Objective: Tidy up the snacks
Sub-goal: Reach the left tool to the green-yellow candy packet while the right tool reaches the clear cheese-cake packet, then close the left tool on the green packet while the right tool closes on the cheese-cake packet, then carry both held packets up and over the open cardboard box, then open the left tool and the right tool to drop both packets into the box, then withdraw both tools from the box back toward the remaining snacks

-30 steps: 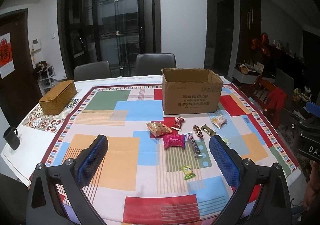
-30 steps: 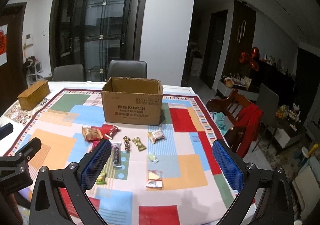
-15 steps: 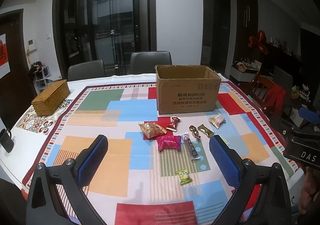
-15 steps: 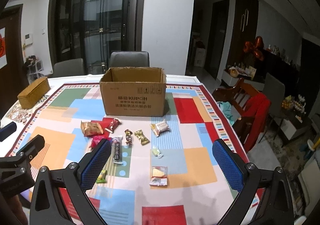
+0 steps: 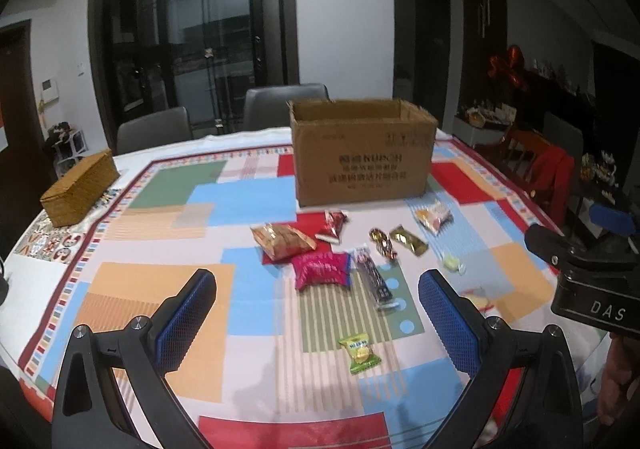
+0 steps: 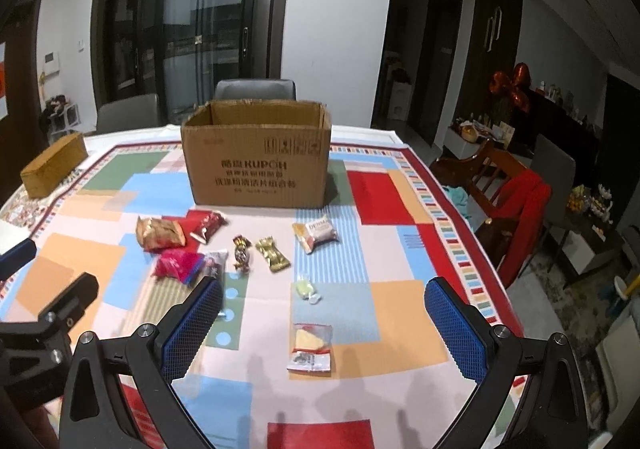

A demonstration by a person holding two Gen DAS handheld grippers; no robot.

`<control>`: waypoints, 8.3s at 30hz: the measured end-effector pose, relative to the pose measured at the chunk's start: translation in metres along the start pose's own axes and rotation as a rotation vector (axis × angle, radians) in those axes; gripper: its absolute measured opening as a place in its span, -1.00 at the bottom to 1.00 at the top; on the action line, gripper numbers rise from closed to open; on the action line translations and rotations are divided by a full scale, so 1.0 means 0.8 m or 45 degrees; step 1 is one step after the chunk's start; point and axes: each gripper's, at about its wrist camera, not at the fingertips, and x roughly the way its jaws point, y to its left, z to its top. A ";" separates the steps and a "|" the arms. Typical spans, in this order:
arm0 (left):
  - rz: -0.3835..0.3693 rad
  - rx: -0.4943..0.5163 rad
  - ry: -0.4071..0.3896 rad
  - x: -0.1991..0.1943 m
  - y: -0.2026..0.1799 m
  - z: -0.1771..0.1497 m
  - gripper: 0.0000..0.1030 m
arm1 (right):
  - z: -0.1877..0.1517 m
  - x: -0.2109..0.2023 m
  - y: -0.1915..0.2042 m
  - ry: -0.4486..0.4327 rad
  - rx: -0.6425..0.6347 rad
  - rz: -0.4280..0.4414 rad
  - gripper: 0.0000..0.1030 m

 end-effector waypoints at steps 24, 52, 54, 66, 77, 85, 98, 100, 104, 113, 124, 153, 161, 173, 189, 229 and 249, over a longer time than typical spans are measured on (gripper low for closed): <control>-0.048 0.082 0.231 0.090 -0.044 -0.063 0.57 | -0.066 0.103 0.005 0.222 -0.006 -0.015 0.94; -0.130 0.028 0.409 0.133 -0.039 -0.082 -0.52 | -0.087 0.149 0.010 0.402 0.036 0.074 -0.17; -0.129 0.033 0.399 0.131 -0.039 -0.079 -0.52 | -0.085 0.149 0.012 0.401 0.024 0.073 -0.27; -0.099 0.111 0.331 0.127 -0.035 -0.051 -0.53 | -0.061 0.149 0.010 0.377 -0.010 0.094 -0.34; -0.055 0.096 0.271 0.129 -0.018 -0.002 -0.53 | -0.014 0.137 0.010 0.324 -0.005 0.110 -0.34; -0.061 0.076 0.209 0.126 -0.009 0.056 -0.53 | 0.038 0.124 0.008 0.240 -0.001 0.118 -0.34; -0.080 0.074 0.136 0.135 -0.001 0.133 -0.53 | 0.116 0.121 0.008 0.075 -0.024 0.106 -0.34; -0.082 0.073 0.139 0.139 -0.001 0.142 -0.53 | 0.126 0.124 0.009 0.060 -0.026 0.108 -0.34; -0.074 0.094 0.114 0.148 0.000 0.163 -0.53 | 0.147 0.133 0.011 0.032 -0.028 0.108 -0.34; -0.075 0.121 0.060 0.169 -0.001 0.207 -0.53 | 0.190 0.150 0.008 -0.008 -0.022 0.114 -0.34; -0.078 0.134 0.018 0.203 0.003 0.253 -0.53 | 0.233 0.181 0.014 -0.028 -0.030 0.130 -0.34; -0.139 0.103 0.114 0.300 0.012 0.288 -0.53 | 0.286 0.277 0.032 0.094 -0.019 0.176 -0.34; -0.144 0.113 0.137 0.309 0.013 0.293 -0.52 | 0.290 0.289 0.038 0.114 -0.038 0.195 -0.33; -0.107 0.106 0.103 0.300 0.018 0.296 0.14 | 0.293 0.288 0.038 0.105 -0.038 0.171 0.39; -0.068 0.094 0.086 0.272 0.023 0.301 0.35 | 0.289 0.249 0.015 0.048 0.033 0.154 0.49; 0.018 0.152 0.120 0.184 0.008 0.213 0.35 | 0.210 0.157 -0.009 0.017 0.065 0.106 0.49; 0.037 0.164 0.184 0.172 0.004 0.141 0.35 | 0.143 0.155 0.000 0.099 0.007 0.126 0.49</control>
